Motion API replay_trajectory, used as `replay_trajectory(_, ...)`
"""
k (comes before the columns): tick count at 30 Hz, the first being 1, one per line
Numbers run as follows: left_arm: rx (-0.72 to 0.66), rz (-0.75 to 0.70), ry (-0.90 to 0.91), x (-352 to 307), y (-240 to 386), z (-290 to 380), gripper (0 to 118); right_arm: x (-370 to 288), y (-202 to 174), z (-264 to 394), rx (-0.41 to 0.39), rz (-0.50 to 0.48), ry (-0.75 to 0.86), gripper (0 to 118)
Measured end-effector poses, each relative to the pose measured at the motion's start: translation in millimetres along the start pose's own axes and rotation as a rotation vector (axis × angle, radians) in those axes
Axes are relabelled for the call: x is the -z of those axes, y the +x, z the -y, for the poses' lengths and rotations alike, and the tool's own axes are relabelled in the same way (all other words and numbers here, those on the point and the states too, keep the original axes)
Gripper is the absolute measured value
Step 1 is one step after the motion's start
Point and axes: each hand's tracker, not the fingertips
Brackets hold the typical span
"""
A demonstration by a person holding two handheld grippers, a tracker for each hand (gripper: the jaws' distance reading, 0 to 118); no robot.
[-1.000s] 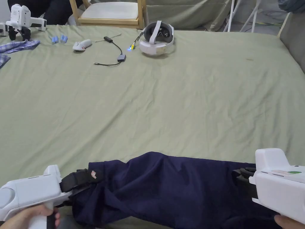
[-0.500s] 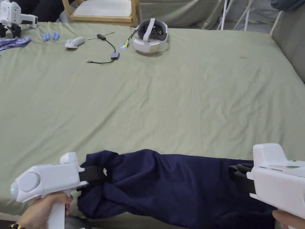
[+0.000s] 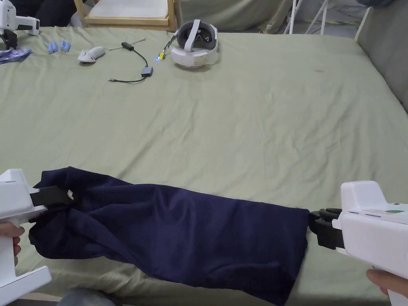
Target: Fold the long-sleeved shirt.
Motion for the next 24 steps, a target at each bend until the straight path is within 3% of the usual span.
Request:
replay_trajectory(3,-0.017,0.122,0.004,-8,23,8,17,7,1,-3,0.008,-0.005,-0.002,0)
replay_trajectory(8,0.079,0.352,-0.067,-2,108,33,17,8,1,-4,0.017,-0.007,-0.002,0)
replay_trajectory(13,0.219,0.395,-0.191,57,209,83,17,-3,11,-1,0.061,-0.019,0.024,0)
replay_trajectory(17,0.321,0.276,-0.322,141,254,131,18,-16,24,5,0.104,-0.001,0.049,0)
replay_trajectory(18,0.32,0.251,-0.371,159,263,145,26,-19,29,7,0.121,-0.005,0.051,0)
replay_trajectory(20,0.253,0.241,-0.418,186,259,156,76,-23,34,11,0.135,0.006,0.056,0)
replay_trajectory(21,0.226,0.263,-0.44,195,256,158,94,-24,37,13,0.135,0.014,0.053,0)
replay_trajectory(22,0.21,0.286,-0.446,193,256,160,104,-25,40,15,0.137,0.023,0.051,0)
replay_trajectory(24,0.198,0.317,-0.353,179,258,153,104,-27,45,19,0.147,0.032,0.047,0)
